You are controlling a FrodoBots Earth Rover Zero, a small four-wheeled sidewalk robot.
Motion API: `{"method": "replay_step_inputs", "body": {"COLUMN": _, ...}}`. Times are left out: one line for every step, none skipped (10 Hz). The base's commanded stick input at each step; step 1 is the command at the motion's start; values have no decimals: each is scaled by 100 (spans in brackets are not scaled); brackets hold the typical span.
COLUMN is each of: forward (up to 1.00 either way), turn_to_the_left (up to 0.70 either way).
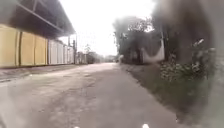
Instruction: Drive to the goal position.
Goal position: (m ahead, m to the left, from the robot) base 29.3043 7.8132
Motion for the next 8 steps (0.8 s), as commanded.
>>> {"method": "replay_step_inputs", "body": {"forward": 85, "turn_to_the_left": 1}}
{"method": "replay_step_inputs", "body": {"forward": 85, "turn_to_the_left": -30}}
{"method": "replay_step_inputs", "body": {"forward": 85, "turn_to_the_left": -34}}
{"method": "replay_step_inputs", "body": {"forward": 85, "turn_to_the_left": 2}}
{"method": "replay_step_inputs", "body": {"forward": 85, "turn_to_the_left": 0}}
{"method": "replay_step_inputs", "body": {"forward": 85, "turn_to_the_left": 0}}
{"method": "replay_step_inputs", "body": {"forward": 85, "turn_to_the_left": 0}}
{"method": "replay_step_inputs", "body": {"forward": 85, "turn_to_the_left": 0}}
